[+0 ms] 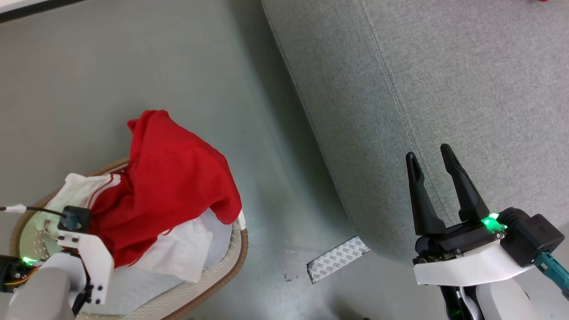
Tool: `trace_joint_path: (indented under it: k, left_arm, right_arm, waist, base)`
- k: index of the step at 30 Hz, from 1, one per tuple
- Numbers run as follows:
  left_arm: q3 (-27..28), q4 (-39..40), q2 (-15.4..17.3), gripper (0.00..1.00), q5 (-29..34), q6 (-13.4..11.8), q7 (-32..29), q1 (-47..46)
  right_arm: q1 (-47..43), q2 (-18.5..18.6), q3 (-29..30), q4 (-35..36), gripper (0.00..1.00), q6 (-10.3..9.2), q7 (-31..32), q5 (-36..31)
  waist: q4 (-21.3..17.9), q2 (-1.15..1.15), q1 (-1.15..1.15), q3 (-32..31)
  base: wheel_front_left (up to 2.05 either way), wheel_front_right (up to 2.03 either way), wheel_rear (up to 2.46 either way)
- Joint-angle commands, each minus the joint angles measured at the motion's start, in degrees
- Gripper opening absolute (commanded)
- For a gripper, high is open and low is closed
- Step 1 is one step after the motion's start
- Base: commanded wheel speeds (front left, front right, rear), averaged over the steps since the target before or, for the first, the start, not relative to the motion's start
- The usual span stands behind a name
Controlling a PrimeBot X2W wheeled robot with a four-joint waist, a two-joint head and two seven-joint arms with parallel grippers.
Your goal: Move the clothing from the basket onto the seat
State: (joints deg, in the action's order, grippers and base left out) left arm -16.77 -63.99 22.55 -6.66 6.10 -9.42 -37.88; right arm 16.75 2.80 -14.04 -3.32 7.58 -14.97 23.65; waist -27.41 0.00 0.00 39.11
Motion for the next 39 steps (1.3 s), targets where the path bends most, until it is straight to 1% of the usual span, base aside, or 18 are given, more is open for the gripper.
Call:
trace_joint_path:
  k: [1,11,21,24,25,26,27,28,29,30,39]
  left_arm:
    - [0.0,-0.3,0.8,1.0,-0.3,0.2,-0.3,-0.8]
    - [-0.7,-1.2,1.3,1.0,-1.2,0.3,-2.2,-1.8]
    - [-1.9,-1.3,0.3,1.0,-1.6,0.3,-2.3,-3.2]
    - [-2.3,-1.3,-0.2,1.0,-2.0,0.7,-2.3,-4.0]
    - [-2.4,-1.3,-0.3,0.88,-2.1,0.8,-2.0,-4.1]
    - [-2.5,-1.2,-0.3,0.71,-2.1,0.9,-1.9,-4.2]
    - [-2.6,-1.0,-0.1,0.45,-2.2,0.6,-1.4,-4.4]
    - [-2.7,-0.8,0.3,0.25,-2.2,0.7,-1.0,-4.5]
    - [-2.9,-0.6,0.6,0.03,-2.4,0.8,-0.6,-4.5]
    - [-3.1,-0.5,0.6,0.0,-2.5,0.8,-0.1,-4.5]
    - [-4.3,0.4,0.1,0.0,-3.9,1.3,2.3,-3.9]
  right_arm:
    - [0.8,0.0,0.1,0.4,1.0,-0.17,-0.1,0.3]
    - [0.5,0.0,0.6,1.0,1.0,-0.17,-0.1,0.6]
    - [0.7,0.0,1.5,2.1,1.0,-0.17,-0.1,0.0]
    - [0.9,0.0,1.7,2.5,1.0,-0.17,-0.1,0.0]
    - [1.0,0.0,1.8,2.5,1.0,-0.17,-0.1,0.0]
    - [1.0,0.0,1.8,2.5,1.0,-0.17,-0.1,0.1]
    - [1.1,0.0,1.8,2.4,1.0,-0.17,-0.1,0.1]
    - [1.2,0.0,1.7,2.2,1.0,-0.17,-0.1,0.1]
    - [1.2,0.0,1.6,2.1,1.0,-0.17,-0.1,0.1]
    - [1.4,0.0,1.5,1.8,1.0,-0.17,-0.1,0.2]
    - [2.1,0.0,0.2,0.7,1.0,-0.17,-0.2,1.2]
  waist:
    - [-0.2,0.0,0.0,0.3]
    - [0.2,0.0,0.0,2.1]
    - [1.4,0.0,0.0,5.4]
    - [1.8,0.0,0.0,6.2]
    - [1.8,0.0,0.0,6.3]
    - [1.9,0.0,0.0,6.5]
    - [2.0,0.0,0.0,6.6]
    - [2.0,0.0,0.0,6.7]
    - [2.0,0.0,0.0,6.6]
    - [1.9,0.0,0.0,6.5]
    - [1.2,0.0,0.0,3.9]
  base:
    - [0.0,0.0,0.0]
    - [0.0,0.0,0.0]
    - [0.0,0.0,0.0]
    - [0.0,0.0,0.0]
    - [0.0,0.0,0.0]
    - [0.0,0.0,0.0]
    - [0.0,0.0,0.0]
    - [0.0,0.0,0.0]
    - [0.0,0.0,0.0]
    - [0.0,0.0,0.0]
    - [0.0,0.0,0.0]
